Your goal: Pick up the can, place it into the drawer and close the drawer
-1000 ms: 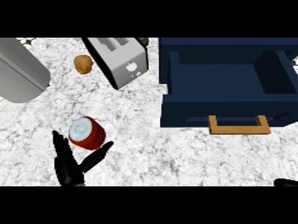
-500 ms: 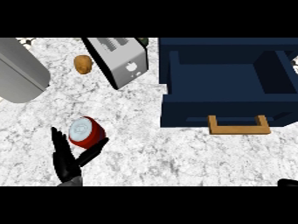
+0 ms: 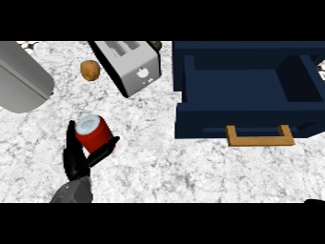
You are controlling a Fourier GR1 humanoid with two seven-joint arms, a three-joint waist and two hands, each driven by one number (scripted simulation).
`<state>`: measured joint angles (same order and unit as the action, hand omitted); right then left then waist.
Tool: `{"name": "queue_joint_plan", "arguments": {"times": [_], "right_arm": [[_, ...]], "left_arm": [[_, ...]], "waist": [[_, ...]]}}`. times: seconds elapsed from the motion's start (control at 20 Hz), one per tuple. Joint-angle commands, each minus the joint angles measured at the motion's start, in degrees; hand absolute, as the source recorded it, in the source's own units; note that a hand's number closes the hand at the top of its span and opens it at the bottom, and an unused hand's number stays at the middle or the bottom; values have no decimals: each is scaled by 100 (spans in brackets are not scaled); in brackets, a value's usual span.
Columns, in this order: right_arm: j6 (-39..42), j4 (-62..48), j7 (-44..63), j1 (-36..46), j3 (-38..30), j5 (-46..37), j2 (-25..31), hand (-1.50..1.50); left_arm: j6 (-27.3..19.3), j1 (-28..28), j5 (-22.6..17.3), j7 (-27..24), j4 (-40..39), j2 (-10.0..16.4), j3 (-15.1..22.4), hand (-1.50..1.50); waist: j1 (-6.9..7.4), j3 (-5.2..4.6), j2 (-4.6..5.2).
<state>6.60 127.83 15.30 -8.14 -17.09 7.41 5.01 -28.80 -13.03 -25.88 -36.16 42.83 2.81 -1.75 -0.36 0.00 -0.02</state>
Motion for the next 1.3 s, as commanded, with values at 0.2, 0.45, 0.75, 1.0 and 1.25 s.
{"name": "queue_joint_plan", "arguments": {"times": [0.2,0.45,0.75,1.0,1.25], "right_arm": [[118,263,-15,-271,-153,167,-116,-150],[33,-63,-166,-15,61,-241,-177,-150],[40,-76,-2,248,-56,26,0,-150],[-48,184,0,72,63,-208,-134,-150],[-223,86,241,493,-16,-325,41,-150]], "left_arm": [[906,-535,-53,-332,-721,24,-295,150],[937,-892,45,-514,-940,5,-415,150],[2312,-1601,644,165,-1384,341,507,150],[2694,-2225,505,54,-1781,366,125,150],[2568,-2733,617,867,-1414,281,259,150]], "waist": [[-11,-2,4],[-1,-2,8],[-124,-7,40],[-69,-5,19],[-12,-2,5]]}}
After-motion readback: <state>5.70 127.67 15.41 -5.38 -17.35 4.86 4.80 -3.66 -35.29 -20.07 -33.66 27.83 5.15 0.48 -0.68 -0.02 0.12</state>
